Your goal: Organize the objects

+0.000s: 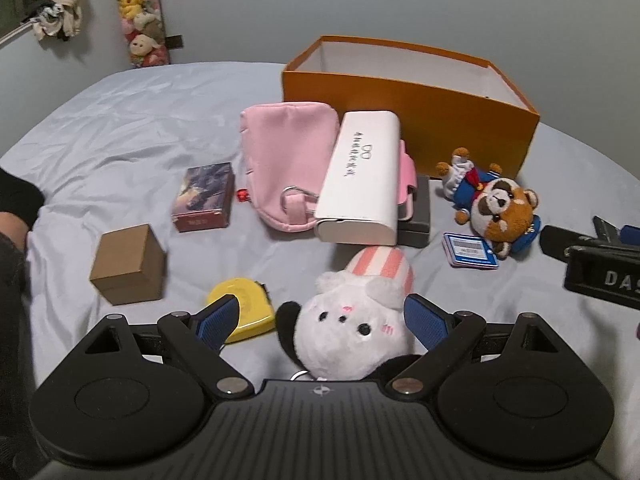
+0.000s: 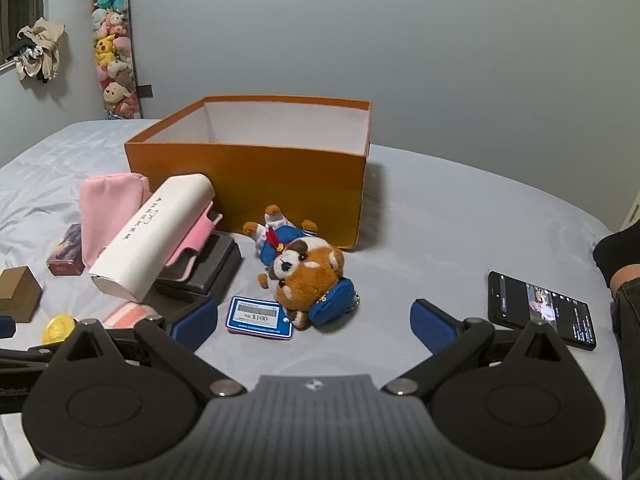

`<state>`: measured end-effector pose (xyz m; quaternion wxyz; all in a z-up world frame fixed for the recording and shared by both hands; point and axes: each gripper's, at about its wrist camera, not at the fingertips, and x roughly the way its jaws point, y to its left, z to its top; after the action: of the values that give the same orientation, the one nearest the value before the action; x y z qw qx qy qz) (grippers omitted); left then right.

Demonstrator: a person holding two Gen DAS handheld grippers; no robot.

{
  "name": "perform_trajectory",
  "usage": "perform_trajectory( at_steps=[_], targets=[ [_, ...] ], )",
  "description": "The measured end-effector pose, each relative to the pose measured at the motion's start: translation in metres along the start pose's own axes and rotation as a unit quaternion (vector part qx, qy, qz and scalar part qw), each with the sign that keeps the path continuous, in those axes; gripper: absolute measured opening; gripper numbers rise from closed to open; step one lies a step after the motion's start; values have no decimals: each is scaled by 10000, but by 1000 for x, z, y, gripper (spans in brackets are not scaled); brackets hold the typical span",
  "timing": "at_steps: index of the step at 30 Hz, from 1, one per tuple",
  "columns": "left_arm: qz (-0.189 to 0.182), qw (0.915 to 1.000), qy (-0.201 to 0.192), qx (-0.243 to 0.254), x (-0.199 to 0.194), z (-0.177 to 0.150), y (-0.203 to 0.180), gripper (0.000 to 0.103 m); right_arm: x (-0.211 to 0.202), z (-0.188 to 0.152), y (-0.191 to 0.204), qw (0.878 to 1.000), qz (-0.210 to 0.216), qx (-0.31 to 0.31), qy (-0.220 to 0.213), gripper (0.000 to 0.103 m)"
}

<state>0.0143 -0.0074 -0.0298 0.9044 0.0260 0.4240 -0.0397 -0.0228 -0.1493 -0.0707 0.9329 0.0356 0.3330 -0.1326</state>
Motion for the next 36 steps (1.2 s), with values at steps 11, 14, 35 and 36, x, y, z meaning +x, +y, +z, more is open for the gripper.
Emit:
perform_trajectory(
  at_steps=[11,14,35,36],
  targets=[
    [-218,9990,226,322,21,-1,-8,92,23,1,-3,9998,-46,-89,146,102],
    [-421,9981,308,333,27,-2,-8,92,30,1,-7,10000,-13,-57,-64,102],
    [117,9928,612,1018,72,-20,-27,103,103,31,5,9923,531,-1110,146,102],
    [100,9932,580,1009,73,-20,-27,103,106,31,4,9918,506,-1166,148,102]
  ],
)
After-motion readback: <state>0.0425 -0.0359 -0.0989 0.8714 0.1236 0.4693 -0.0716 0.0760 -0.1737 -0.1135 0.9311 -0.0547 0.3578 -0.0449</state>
